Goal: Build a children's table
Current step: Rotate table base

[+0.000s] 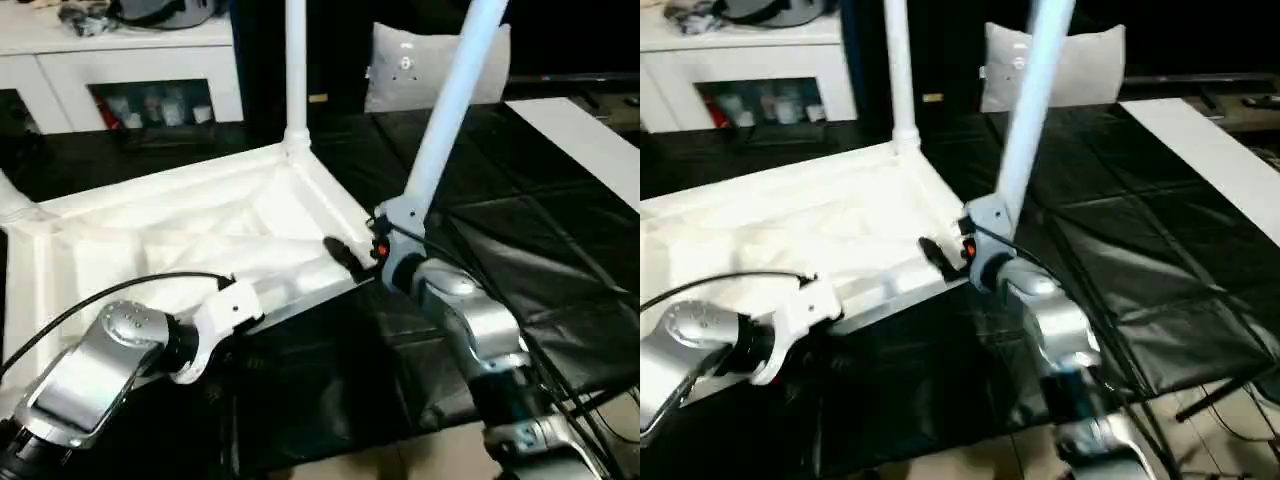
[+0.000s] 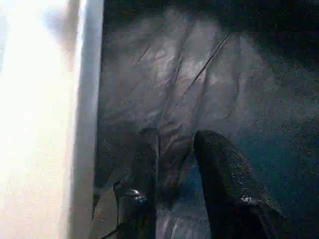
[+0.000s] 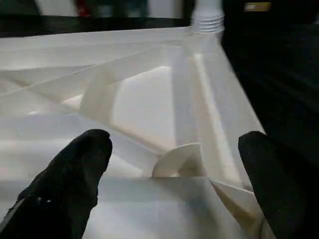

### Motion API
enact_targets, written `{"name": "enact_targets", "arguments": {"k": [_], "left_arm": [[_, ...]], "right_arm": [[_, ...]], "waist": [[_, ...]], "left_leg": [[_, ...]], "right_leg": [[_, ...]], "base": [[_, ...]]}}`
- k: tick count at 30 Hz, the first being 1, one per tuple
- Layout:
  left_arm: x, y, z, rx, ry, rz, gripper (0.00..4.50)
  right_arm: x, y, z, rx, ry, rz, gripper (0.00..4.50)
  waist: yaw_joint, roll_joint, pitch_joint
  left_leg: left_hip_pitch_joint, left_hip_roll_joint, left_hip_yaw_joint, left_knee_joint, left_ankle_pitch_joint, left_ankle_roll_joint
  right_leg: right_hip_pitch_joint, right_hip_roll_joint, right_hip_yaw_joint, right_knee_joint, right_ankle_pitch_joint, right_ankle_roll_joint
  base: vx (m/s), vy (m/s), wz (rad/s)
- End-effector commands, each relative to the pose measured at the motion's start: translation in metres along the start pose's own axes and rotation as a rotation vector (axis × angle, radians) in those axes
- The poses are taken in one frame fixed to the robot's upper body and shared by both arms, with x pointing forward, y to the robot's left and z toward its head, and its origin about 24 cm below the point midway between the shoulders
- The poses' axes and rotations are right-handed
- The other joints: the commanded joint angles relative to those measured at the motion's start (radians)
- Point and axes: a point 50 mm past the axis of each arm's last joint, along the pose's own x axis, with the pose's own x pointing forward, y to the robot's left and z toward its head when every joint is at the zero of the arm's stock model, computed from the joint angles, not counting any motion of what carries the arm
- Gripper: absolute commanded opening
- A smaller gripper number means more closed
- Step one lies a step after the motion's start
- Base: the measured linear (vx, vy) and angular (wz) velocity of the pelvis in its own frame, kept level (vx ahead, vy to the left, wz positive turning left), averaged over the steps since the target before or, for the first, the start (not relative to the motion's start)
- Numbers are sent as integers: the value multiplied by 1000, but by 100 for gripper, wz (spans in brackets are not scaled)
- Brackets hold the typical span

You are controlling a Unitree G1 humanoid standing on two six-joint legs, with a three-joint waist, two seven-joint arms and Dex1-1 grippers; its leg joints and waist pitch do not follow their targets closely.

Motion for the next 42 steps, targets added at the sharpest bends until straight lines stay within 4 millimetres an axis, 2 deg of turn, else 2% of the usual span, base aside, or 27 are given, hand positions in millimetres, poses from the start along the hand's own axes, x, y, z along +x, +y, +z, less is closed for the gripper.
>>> {"name": "enact_targets", "arguments": {"k": [1, 2, 3, 5, 6, 10, 12, 13, 14, 15, 17, 19, 20, 21, 24, 27, 28, 30, 32, 33, 34, 35, 36, 37, 38, 41, 42], "left_arm": [[1, 7, -2, 17, 24, 86, 136], [1, 8, -2, 18, 24, 91, 136], [2, 15, 1, 18, 8, 142, 136], [2, 17, 2, 16, 4, 157, 136], [2, 21, 5, 21, -6, 188, 136], [5, 29, 11, 32, -39, 241, 136], [10, 33, 15, 46, -65, 276, 136], [11, 34, 17, 52, -79, 285, 136], [12, 34, 18, 54, -85, 289, 136], [13, 35, 18, 57, -91, 292, 136], [15, 36, 19, 60, -102, 309, 136], [16, 36, 20, 43, -136, 338, 136], [16, 36, 21, 40, -153, 350, 136], [17, 36, 23, 37, -189, 370, 136], [16, 33, 25, 25, -258, 390, 136], [10, 22, 26, -72, -431, 446, 136], [9, 21, 26, -84, -446, 456, 164], [-1, 12, 20, -176, -545, 546, 170], [-4, 6, 15, -205, -570, 573, 176], [-4, 2, 12, -199, -565, 570, 190], [-1, -2, 8, -178, -519, 551, 205], [-1, -2, 8, -178, -519, 551, 205], [1, -3, 6, -170, -502, 544, 210], [4, -2, 6, -163, -487, 533, 213], [6, -2, 7, -164, -481, 524, 218], [9, -3, 10, -142, -480, 487, 251], [11, -7, 14, -133, -485, 433, 255]], "right_arm": [[-10, -36, 3, -8, -21, -154, 450], [-11, -37, 3, -8, -21, -157, 450], [-15, -48, 3, -16, -24, -194, 450], [-16, -51, 3, -18, -25, -205, 450], [-19, -59, 2, -30, -22, -232, 450], [-35, -88, 0, -50, -15, -323, 450], [-46, -105, 0, -64, -13, -372, 450], [-49, -110, 0, -68, -11, -387, 450], [-51, -112, 0, -70, -10, -394, 450], [-52, -114, -1, -72, -8, -400, 450], [-57, -121, -1, -83, -3, -424, 450], [-62, -126, 0, -102, -3, -431, 450], [-63, -126, 0, -103, -5, -430, 450], [-65, -125, -1, -102, -11, -423, 450], [-65, -120, -4, -98, -9, -396, 450], [-64, -98, -11, -97, -13, -278, 450], [-64, -96, -11, -96, -15, -266, 450], [-65, -72, -15, -81, -39, -131, 450], [-66, -58, -17, -80, -50, -40, 450], [-67, -51, -19, -86, -43, 1, 450], [-67, -42, -25, -114, -21, 34, 450], [-67, -42, -25, -114, -21, 34, 450], [-67, -40, -27, -124, -14, 37, 450], [-65, -37, -28, -126, -14, 35, 450], [-63, -34, -28, -125, -19, 43, 450], [-60, -31, -26, -143, -17, 52, 450], [-56, -32, -23, -156, -13, 52, 450]], "waist": [[-8, 12, -63], [-8, 12, -63], [-2, 14, -63], [-1, 11, -63], [-1, 12, -65], [4, 10, -63], [4, 8, -63], [5, 13, -64], [3, 11, -63], [1, 7, -66], [-2, 10, -67], [-14, 0, -68], [-16, 0, -67], [-21, -1, -66], [-26, -3, -67], [-33, -2, -66], [-35, -3, -67], [-37, -2, -66], [-35, -1, -60], [-35, -1, -58], [-35, -1, -57], [-34, 0, -55], [-34, -5, -52], [-34, -5, -52], [-33, 0, -50], [-34, 2, -49], [-36, 1, -50]], "left_leg": [[52, 42, -21, -72, -302, -90], [51, 41, -21, -71, -305, -89], [51, 40, -21, -71, -309, -90], [52, 40, -21, -70, -320, -93], [48, 38, -24, -70, -321, -94], [55, 38, -23, -67, -373, -94], [50, 39, -25, -67, -364, -89], [51, 39, -25, -66, -366, -89], [48, 38, -26, -66, -366, -90], [42, 37, -28, -66, -353, -89], [40, 36, -29, -66, -345, -85], [37, 34, -26, -61, -342, -64], [35, 34, -26, -60, -340, -57], [29, 34, -27, -59, -330, -45], [28, 36, -26, -57, -316, -26], [28, 42, -26, -59, -317, -14], [27, 45, -26, -60, -316, -8], [28, 47, -27, -61, -324, 0], [27, 51, -29, -65, -342, 7], [31, 48, -28, -66, -383, 1], [33, 48, -29, -67, -399, -6], [34, 49, -31, -68, -412, -14], [41, 48, -32, -69, -456, -36], [41, 48, -32, -69, -456, -36], [46, 45, -35, -69, -494, -57], [48, 44, -41, -72, -537, -79], [45, 42, -43, -74, -537, -81]], "right_leg": [[5, -21, 23, -67, -150, -137], [5, -22, 23, -69, -157, -136], [6, -23, 23, -70, -169, -132], [5, -22, 23, -73, -182, -128], [9, -24, 22, -71, -195, -128], [1, -24, 23, -83, -257, -125], [6, -23, 20, -81, -247, -124], [5, -24, 21, -81, -242, -127], [6, -23, 20, -81, -242, -127], [14, -23, 17, -77, -225, -127], [16, -23, 16, -75, -210, -130], [18, -25, 15, -78, -205, -147], [18, -26, 15, -79, -211, -150], [22, -28, 14, -81, -222, -152], [21, -27, 14, -83, -225, -157], [21, -26, 13, -82, -207, -170], [23, -26, 13, -81, -196, -173], [22, -23, 13, -81, -187, -178], [20, -24, 13, -88, -203, -167], [12, -20, 14, -94, -267, -149], [10, -22, 14, -96, -297, -141], [8, -22, 14, -98, -323, -130], [-2, -20, 16, -104, -384, -108], [-2, -20, 16, -104, -384, -108], [-11, -23, 18, -109, -431, -91], [-14, -22, 17, -112, -454, -72], [-11, -22, 16, -109, -433, -73]], "base": [[0, 0, 0], [0, 0, 0], [0, 0, 0], [0, 0, 0], [0, 0, 0], [0, 0, 0], [0, 0, 0], [0, 0, 0], [0, 0, 0], [0, 0, 0], [0, 0, 0], [0, 0, 0], [0, 0, 0], [0, 0, 0], [0, 0, 0], [0, 0, 0], [0, 0, 0], [0, 0, 0], [0, 0, 0], [0, 0, 0], [0, 0, 0], [0, 0, 0], [0, 0, 0], [0, 0, 0], [0, 0, 0], [0, 0, 0], [0, 0, 0]]}}
